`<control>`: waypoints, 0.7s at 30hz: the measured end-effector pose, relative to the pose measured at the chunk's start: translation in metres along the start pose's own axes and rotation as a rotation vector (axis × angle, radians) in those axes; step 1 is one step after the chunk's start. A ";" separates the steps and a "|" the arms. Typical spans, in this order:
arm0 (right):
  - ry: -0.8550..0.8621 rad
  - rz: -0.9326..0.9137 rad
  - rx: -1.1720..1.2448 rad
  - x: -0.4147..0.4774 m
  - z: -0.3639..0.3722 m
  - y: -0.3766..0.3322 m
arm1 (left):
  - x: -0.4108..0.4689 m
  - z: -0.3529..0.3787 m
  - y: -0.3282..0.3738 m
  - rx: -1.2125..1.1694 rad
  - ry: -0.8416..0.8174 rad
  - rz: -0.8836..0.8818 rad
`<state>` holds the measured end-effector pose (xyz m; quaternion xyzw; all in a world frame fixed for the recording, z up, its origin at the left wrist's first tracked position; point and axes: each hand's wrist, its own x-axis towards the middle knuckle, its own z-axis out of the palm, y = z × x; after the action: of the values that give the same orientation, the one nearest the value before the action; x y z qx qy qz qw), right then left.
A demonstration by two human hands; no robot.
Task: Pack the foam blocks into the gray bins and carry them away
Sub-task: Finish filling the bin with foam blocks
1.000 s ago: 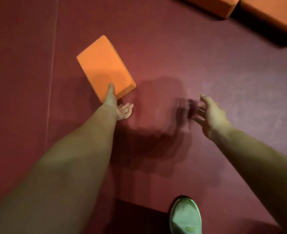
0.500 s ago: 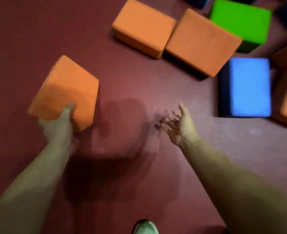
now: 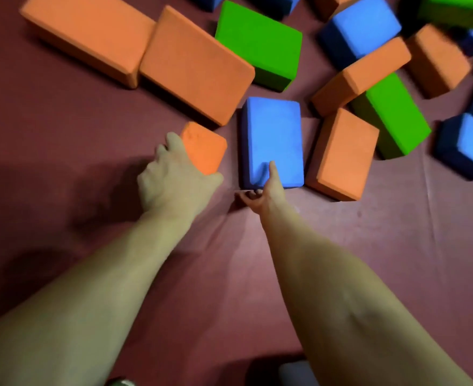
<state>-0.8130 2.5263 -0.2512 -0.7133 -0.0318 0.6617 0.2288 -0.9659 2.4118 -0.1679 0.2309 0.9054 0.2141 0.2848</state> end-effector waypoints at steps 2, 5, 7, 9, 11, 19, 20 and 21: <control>-0.015 0.003 0.011 0.008 0.000 -0.005 | 0.000 -0.002 0.011 0.137 -0.019 0.059; -0.007 -0.007 0.054 0.021 -0.001 -0.004 | -0.008 -0.008 0.021 0.326 0.053 0.087; -0.043 -0.020 0.066 0.023 -0.004 0.000 | -0.008 -0.004 0.023 0.351 0.076 0.096; -0.057 -0.028 0.088 0.020 -0.012 0.008 | -0.011 -0.005 0.022 0.351 0.110 0.107; -0.037 -0.054 0.108 0.015 -0.026 0.018 | -0.008 0.000 0.023 0.354 0.131 0.102; 0.082 -0.369 -0.272 -0.133 -0.161 0.044 | -0.089 -0.020 0.037 0.390 -0.136 0.048; 0.079 -0.437 -0.385 -0.160 -0.196 0.034 | -0.128 -0.018 0.038 0.356 -0.131 0.038; 0.079 -0.509 -0.503 -0.179 -0.217 0.029 | -0.158 -0.020 0.034 0.319 -0.105 -0.008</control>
<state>-0.6338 2.3767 -0.0913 -0.7415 -0.3616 0.5269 0.2046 -0.8527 2.3491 -0.0699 0.2806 0.9126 0.0540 0.2925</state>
